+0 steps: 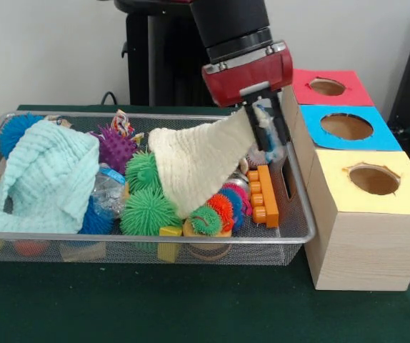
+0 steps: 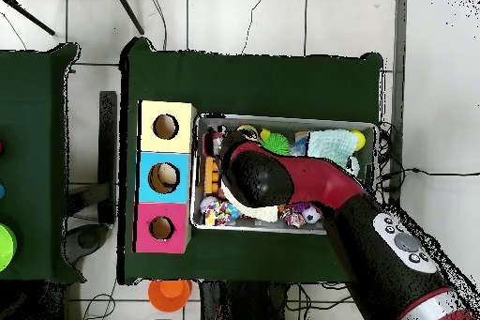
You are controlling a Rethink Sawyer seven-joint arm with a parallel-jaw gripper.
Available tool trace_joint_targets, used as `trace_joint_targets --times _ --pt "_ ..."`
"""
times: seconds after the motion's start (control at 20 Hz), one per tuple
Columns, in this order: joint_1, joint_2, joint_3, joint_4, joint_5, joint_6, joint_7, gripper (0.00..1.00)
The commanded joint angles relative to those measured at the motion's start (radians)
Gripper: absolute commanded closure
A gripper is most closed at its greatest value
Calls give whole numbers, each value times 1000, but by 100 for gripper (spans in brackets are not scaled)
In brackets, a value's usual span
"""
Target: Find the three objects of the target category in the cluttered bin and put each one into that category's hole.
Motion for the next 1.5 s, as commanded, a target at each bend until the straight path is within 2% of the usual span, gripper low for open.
trace_joint_targets --times 0.05,0.15,0.45,0.95,1.1,1.2,1.35,1.45,1.5 --pt "-40 79 196 107 -45 -36 35 100" --pt "-43 89 204 108 -45 -15 31 100" --pt "-39 122 207 109 2 137 14 100" --pt "131 177 -3 -17 -22 354 14 100" --pt "197 191 -80 -72 -36 464 24 100" --pt "224 205 -114 -96 -41 502 31 100" --pt "243 221 -132 -115 -45 482 40 100" --pt "256 240 -147 -131 -60 426 48 100" --pt "267 243 -158 -142 -75 368 59 100"
